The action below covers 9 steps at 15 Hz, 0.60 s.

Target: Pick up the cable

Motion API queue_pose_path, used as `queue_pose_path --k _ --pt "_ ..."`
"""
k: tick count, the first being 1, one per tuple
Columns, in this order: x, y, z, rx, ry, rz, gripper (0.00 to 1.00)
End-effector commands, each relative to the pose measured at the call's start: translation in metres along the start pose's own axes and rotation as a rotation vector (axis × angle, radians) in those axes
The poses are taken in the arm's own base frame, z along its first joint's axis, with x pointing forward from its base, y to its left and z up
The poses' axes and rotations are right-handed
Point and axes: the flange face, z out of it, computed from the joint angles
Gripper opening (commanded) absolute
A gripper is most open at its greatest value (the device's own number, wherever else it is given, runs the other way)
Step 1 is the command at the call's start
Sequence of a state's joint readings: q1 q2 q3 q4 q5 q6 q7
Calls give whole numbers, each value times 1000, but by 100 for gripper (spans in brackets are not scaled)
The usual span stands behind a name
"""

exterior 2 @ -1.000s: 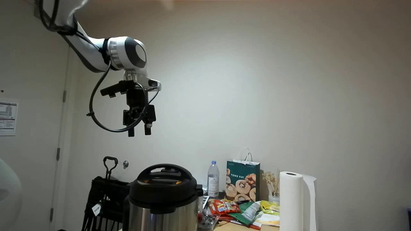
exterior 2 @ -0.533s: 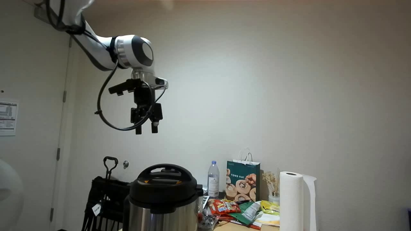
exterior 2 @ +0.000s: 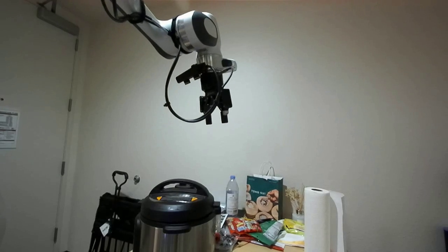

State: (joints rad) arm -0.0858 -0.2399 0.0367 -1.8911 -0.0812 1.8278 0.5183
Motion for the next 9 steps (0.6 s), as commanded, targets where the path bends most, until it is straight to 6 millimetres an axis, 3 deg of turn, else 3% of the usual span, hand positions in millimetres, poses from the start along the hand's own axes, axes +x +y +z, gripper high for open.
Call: queue_pose_path --k 1,4,5,6,9 --pt "1 2 0 0 -2 3 100" --pt "-6 -12 3 -2 -7 -24 100" --pt "0 -8 9 -37 -12 -68 100" --pt "6 -4 13 -58 -11 -78 100" --pt "32 33 27 -148 9 -24 100"
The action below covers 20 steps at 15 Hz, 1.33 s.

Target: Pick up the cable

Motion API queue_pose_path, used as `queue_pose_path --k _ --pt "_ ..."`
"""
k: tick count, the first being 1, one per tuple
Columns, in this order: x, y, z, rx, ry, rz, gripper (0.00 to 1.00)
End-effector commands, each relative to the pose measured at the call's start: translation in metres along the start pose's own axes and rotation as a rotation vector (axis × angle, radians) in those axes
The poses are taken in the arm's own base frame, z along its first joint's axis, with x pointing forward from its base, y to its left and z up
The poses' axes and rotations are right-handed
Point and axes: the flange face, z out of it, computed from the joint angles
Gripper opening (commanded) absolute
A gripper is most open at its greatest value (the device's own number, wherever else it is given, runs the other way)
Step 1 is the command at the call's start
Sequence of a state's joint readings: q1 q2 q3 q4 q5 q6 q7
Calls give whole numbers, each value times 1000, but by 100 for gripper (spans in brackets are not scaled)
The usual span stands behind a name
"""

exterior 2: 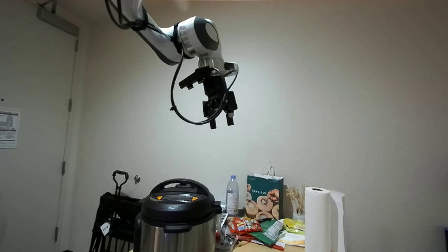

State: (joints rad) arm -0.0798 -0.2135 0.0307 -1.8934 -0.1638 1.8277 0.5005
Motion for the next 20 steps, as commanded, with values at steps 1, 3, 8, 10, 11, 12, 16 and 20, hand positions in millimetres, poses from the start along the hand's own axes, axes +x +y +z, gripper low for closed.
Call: queue_pose_path --k 1,3,8,10,11,12,16,20 --pt "30 42 20 -84 -8 37 100" --pt "43 70 35 -99 -30 101 100" --pt "50 97 49 -97 -55 201 100" --pt "51 96 49 -97 -53 210 100" --pt "51 95 48 -96 -52 209 100" --pt "57 94 61 -113 -78 139 100" --pt "83 114 122 -170 -181 3 100" --pt "111 144 179 -187 -266 -39 100"
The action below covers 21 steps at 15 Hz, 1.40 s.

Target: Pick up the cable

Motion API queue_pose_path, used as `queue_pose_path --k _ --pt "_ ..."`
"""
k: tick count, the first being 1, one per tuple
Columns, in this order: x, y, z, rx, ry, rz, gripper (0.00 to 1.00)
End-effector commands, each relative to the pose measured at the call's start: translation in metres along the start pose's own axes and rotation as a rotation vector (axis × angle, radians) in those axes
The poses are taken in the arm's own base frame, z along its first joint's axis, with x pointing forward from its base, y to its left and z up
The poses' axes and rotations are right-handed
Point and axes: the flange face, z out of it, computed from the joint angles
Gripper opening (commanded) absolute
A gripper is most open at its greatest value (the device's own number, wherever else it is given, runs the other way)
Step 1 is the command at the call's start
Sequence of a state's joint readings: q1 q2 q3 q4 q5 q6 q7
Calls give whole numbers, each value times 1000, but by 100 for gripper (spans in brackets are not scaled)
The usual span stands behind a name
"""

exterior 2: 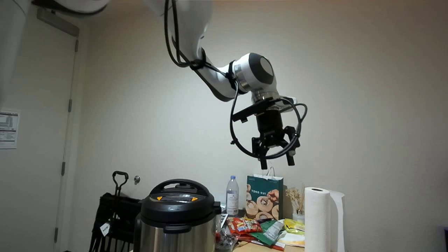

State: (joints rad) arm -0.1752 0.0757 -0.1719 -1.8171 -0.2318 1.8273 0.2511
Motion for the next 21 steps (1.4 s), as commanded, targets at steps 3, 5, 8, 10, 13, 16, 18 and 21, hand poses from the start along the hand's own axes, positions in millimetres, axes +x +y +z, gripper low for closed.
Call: queue_pose_path --k 3,5,8,10,13,16,18,21 --pt "30 16 34 -29 -47 21 100" --pt "40 17 43 -39 -55 27 100" --pt "42 15 39 -40 -53 26 100" --pt "51 14 48 -58 -55 -1 100" --pt "78 16 88 -90 -129 -16 100" --pt "106 29 137 -125 -214 -41 100" --pt "122 42 170 -140 -268 -35 100" --pt "120 44 181 -154 -274 6 100"
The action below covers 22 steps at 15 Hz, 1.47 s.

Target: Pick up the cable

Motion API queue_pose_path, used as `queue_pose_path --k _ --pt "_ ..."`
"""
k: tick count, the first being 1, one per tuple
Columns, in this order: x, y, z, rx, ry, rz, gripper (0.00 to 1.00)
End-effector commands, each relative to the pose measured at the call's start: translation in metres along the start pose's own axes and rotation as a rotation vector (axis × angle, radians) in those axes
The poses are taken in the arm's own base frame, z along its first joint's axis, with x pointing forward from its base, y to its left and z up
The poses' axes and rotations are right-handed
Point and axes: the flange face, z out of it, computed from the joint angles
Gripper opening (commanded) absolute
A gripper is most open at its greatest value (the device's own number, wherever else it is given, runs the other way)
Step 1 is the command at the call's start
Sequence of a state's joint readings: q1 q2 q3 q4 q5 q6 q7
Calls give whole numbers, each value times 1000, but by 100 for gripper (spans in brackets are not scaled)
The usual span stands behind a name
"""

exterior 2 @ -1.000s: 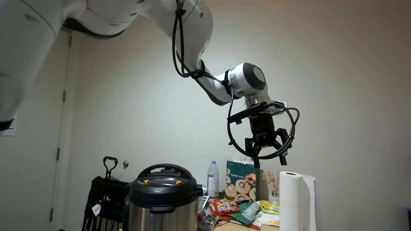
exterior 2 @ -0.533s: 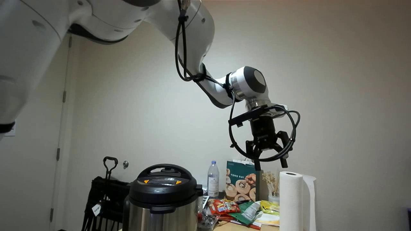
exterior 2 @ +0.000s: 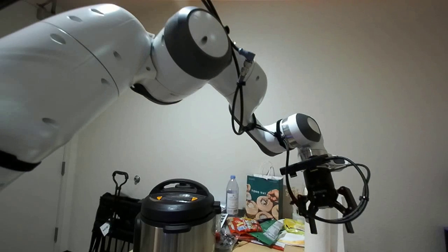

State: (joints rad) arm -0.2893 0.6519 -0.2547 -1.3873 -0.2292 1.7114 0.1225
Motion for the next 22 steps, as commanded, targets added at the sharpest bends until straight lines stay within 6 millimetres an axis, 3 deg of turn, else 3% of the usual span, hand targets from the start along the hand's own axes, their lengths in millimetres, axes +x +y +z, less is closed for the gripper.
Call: queue_pose_path --k 1,6,16,17,19,22 --pt "9 5 7 -7 -18 12 100" --pt "19 6 7 -16 -23 22 100" --pt "64 -36 108 -214 8 -104 100" --pt "57 -36 101 -163 -5 -69 100" --pt "60 -41 112 -172 -15 -76 100" --pt "60 -43 110 -173 -3 -97 100"
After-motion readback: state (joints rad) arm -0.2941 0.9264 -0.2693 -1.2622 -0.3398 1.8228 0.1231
